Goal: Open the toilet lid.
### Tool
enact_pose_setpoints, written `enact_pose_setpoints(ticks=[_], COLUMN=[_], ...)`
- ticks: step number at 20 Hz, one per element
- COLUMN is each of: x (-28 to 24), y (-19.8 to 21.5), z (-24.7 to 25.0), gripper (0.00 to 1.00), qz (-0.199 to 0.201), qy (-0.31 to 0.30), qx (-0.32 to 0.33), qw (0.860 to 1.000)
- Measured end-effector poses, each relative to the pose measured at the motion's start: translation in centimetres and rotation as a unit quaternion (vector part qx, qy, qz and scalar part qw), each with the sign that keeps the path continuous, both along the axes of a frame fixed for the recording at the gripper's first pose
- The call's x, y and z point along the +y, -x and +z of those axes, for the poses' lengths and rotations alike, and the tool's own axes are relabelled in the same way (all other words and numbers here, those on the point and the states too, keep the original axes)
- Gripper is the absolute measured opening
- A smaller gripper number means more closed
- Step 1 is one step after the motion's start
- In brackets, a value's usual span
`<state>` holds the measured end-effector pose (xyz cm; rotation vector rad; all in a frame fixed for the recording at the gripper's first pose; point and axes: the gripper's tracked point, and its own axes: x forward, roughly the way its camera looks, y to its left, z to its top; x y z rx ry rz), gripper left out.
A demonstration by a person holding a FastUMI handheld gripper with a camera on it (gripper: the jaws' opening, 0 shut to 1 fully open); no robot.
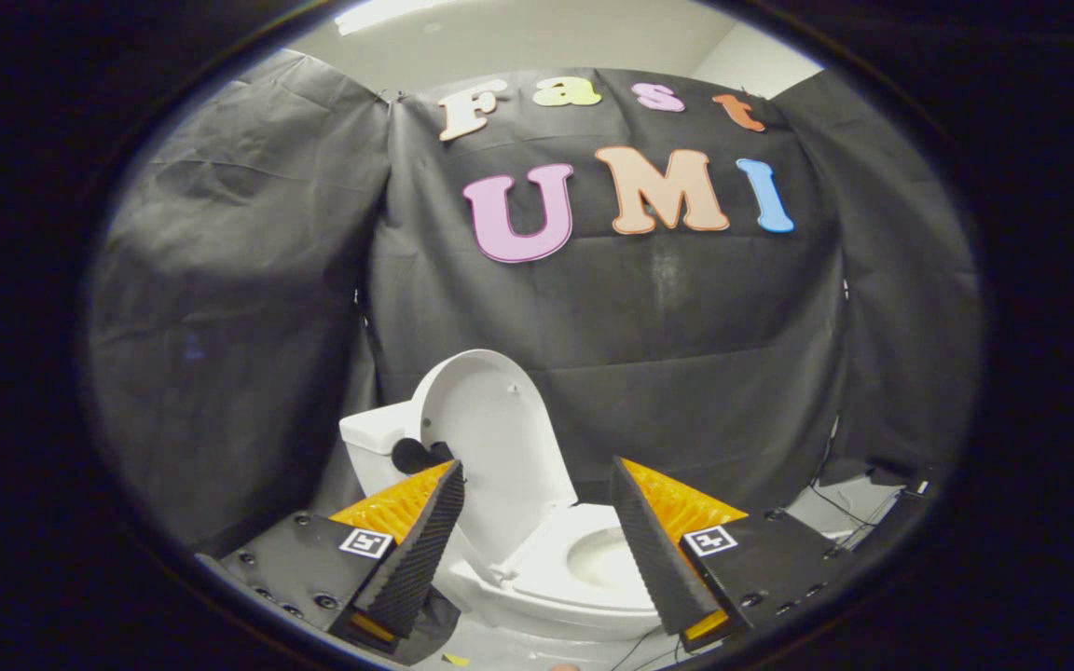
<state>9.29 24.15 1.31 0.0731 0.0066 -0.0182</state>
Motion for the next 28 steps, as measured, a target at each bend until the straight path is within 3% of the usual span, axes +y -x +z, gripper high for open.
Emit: enact_pose_setpoints(ticks=[18,28], x=[-10.0,-9.7], y=[8.0,9.1], z=[-0.2,-0.6], gripper=[0.97,0.97], qz=[-0.036,-0.011], qy=[-0.018,0.026], qx=[0.004,-0.007], qw=[0.999,1.000])
